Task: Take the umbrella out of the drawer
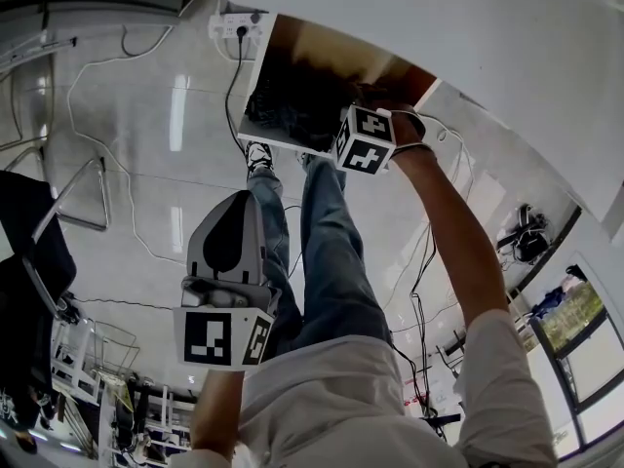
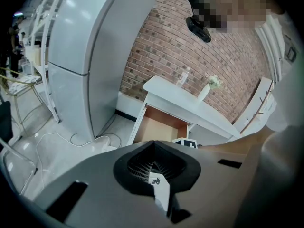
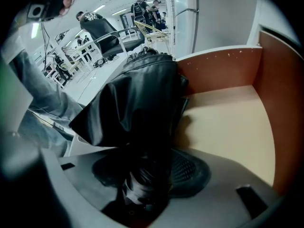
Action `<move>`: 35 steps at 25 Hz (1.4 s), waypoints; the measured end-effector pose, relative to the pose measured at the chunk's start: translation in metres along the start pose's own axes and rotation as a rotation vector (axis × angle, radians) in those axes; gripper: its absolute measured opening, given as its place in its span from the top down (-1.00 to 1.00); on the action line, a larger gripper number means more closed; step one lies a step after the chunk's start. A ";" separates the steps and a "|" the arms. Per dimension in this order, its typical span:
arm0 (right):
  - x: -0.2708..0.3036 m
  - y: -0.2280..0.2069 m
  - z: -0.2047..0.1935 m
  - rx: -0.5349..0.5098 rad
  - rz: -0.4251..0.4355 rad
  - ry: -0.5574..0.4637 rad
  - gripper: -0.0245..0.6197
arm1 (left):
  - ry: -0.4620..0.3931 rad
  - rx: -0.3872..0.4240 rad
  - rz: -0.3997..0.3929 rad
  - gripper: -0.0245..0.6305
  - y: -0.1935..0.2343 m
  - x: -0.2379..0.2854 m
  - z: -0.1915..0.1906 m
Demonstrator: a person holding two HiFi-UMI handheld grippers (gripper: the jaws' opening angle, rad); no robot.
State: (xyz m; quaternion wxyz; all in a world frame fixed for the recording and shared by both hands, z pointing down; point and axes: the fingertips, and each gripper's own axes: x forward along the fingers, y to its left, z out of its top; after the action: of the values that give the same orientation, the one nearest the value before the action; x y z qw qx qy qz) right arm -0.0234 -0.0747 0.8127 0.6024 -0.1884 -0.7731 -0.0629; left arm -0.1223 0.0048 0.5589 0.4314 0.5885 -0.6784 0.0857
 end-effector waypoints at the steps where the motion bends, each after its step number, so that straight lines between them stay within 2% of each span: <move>1: -0.002 0.001 0.000 0.000 -0.002 0.000 0.20 | -0.003 0.001 0.000 0.87 0.000 -0.002 0.001; 35: -0.058 0.003 0.014 0.070 -0.032 -0.019 0.20 | -0.043 0.018 -0.003 0.87 -0.017 -0.039 0.032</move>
State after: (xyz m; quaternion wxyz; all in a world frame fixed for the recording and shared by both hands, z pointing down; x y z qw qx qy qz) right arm -0.0233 -0.0801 0.7534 0.6001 -0.1555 -0.7835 -0.0437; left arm -0.1254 0.0081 0.5061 0.4114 0.5953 -0.6858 0.0784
